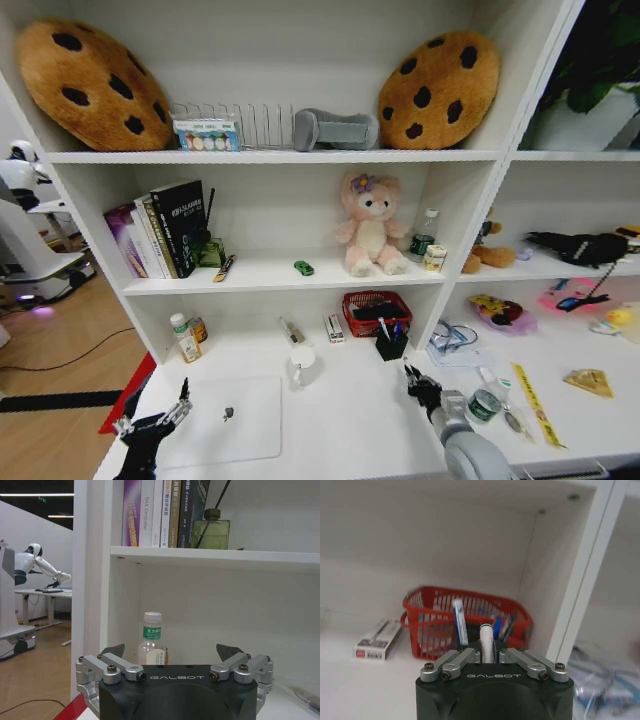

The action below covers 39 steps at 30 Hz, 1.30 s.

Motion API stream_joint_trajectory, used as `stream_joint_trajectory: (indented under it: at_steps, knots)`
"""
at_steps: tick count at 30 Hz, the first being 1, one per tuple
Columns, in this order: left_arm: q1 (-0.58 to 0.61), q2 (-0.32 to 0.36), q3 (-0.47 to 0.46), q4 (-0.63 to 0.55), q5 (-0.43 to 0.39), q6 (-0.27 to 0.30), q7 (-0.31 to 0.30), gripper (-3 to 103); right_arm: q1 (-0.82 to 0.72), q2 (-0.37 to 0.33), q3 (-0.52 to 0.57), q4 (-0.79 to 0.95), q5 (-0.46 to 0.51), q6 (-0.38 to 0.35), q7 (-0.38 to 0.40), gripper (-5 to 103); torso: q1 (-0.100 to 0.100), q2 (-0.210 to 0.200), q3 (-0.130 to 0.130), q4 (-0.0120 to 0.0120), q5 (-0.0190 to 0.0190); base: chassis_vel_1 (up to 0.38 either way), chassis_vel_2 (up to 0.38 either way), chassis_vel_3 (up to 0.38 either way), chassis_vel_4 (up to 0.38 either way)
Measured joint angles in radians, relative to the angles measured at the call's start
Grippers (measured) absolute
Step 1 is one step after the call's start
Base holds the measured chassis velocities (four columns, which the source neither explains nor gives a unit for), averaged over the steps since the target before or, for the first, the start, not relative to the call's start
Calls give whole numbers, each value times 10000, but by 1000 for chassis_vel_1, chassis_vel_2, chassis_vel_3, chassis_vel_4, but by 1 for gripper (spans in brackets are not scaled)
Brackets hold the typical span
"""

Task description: Organize the objects on the table.

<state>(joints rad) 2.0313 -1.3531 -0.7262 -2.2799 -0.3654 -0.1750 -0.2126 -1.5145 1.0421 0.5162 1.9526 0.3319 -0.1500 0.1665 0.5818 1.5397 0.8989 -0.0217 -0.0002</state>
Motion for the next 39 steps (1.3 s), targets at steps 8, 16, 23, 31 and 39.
stream_joint_trajectory:
  at_steps: [8, 16, 23, 31, 39]
  knots:
    - [136, -49, -94, -97, 36, 0, -6, 100, 1551, -326, -386, -633, -354, 550, -161, 12, 0, -1, 0, 2, 2, 0, 0, 0, 0]
    - [197, -106, -94, -116, 133, 3, -16, 100, 3239, -473, -939, -1949, -351, 953, -222, 12, 0, -1, 1, 2, 2, 0, 0, 0, 0]
    - [168, -192, -79, -152, 185, 76, -110, 100, 4384, -205, -1693, -3125, -533, 1235, -262, 12, 0, -1, 1, 2, 2, 0, 0, 0, 0]
    - [105, -263, -66, -22, 183, 94, -120, 100, 4761, -34, -2076, -3834, -705, 1440, -257, 12, 0, 0, 1, 2, 1, 0, 0, 0, 0]
    - [-58, -244, -5, 116, 156, 129, -136, 100, 4543, 42, -2058, -3814, -846, 1491, -247, 31, 0, -1, 0, 0, 1, 0, 0, 0, 0]
